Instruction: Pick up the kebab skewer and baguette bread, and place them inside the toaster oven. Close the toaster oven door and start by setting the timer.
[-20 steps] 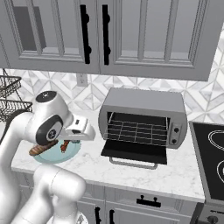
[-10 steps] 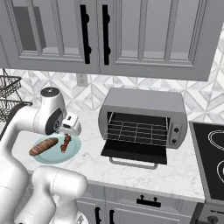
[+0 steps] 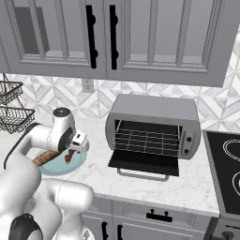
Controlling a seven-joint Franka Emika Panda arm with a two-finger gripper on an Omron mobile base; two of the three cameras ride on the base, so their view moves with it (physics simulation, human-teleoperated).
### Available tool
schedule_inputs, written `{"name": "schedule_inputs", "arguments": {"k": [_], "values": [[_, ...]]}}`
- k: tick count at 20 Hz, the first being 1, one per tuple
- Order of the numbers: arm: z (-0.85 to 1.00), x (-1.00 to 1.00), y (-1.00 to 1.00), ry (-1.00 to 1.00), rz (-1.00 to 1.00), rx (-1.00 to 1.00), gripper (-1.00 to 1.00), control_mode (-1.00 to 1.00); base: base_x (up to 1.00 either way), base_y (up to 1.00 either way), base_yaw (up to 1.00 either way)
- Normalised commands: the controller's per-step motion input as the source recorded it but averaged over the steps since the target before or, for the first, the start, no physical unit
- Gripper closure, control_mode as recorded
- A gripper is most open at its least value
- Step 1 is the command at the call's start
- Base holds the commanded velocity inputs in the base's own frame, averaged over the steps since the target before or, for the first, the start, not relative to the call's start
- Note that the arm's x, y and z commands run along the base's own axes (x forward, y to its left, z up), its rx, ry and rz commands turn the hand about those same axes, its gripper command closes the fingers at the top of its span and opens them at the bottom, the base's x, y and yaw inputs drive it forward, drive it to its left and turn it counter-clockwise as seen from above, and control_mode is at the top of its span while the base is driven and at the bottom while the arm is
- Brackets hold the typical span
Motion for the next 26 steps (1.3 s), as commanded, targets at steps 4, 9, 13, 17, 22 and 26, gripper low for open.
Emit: {"name": "schedule_inputs", "arguments": {"k": [4,9,13,17,22,26], "values": [[-0.07,0.12,0.40,0.10,0.01,0.00,-1.00,-1.00,0.00,0.00,0.00],[-0.44,0.19,0.15,0.18,0.01,0.00,-1.00,-1.00,0.00,0.00,0.00],[-0.52,0.31,-0.02,0.08,0.02,0.00,-1.00,-1.00,0.00,0.00,0.00],[-0.32,0.14,0.00,0.02,0.02,0.00,-1.00,-1.00,0.00,0.00,0.00],[-0.29,0.09,0.01,0.01,0.02,0.00,-1.00,-1.00,0.00,0.00,0.00],[-0.21,0.08,0.01,0.00,0.01,0.00,-1.00,-1.00,0.00,0.00,0.00]]}}
